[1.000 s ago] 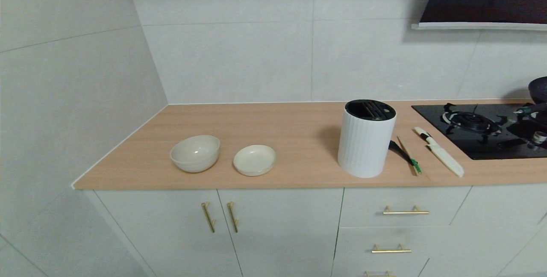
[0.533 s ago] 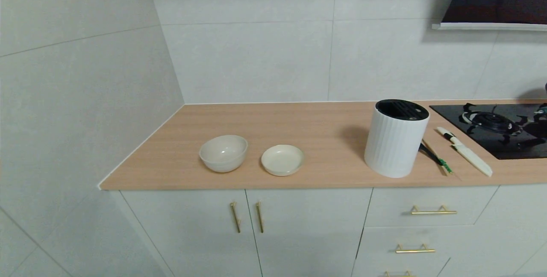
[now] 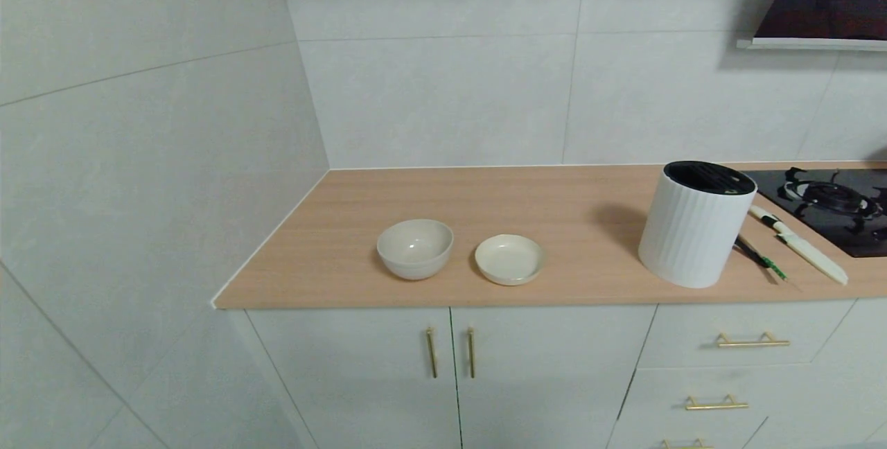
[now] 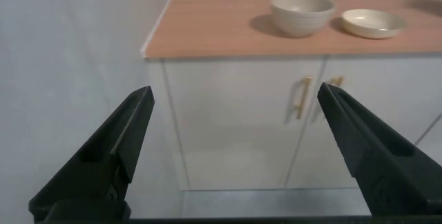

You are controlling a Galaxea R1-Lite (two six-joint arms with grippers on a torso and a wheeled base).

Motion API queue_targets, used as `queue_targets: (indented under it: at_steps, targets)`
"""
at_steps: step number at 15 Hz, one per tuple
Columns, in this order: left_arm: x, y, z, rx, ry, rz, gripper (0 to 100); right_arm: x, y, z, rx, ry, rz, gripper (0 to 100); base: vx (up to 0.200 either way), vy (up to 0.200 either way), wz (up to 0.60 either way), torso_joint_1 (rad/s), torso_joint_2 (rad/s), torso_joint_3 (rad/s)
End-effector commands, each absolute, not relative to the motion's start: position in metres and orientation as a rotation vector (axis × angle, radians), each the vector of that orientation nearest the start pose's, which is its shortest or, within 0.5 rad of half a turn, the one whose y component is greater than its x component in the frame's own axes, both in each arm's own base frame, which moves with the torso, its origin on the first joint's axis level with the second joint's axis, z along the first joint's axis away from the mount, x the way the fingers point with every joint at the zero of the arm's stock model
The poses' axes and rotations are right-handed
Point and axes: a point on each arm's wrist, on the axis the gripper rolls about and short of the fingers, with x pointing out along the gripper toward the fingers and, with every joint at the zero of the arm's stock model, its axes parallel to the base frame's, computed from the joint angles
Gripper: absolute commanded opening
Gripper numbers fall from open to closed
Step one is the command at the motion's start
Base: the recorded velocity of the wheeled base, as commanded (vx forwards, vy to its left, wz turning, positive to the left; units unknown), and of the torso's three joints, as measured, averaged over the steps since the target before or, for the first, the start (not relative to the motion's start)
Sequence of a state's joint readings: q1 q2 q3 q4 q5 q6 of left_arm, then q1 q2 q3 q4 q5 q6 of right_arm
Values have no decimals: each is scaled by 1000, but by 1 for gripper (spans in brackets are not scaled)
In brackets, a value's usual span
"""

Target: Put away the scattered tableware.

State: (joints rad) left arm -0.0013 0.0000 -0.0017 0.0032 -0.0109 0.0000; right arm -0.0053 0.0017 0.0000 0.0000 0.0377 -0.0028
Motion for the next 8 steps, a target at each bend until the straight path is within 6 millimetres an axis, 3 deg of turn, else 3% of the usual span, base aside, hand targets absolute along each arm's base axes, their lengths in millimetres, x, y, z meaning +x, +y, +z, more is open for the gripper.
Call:
queue_targets:
  at_steps: [1,4,8]
  targets:
    - [-23,0,76,0,2,-12,100,-23,1,76,-3,1,34,100,0,200,0,2,2,2]
    - [-23,0,76,0,2,-12,100,-23,1,76,-3,1,32,100,0,200,0,1,1,2]
    - [-23,0,76,2,2,-11,100,-23,1,76,-3,1,32,100,0,0,0,0,0,0]
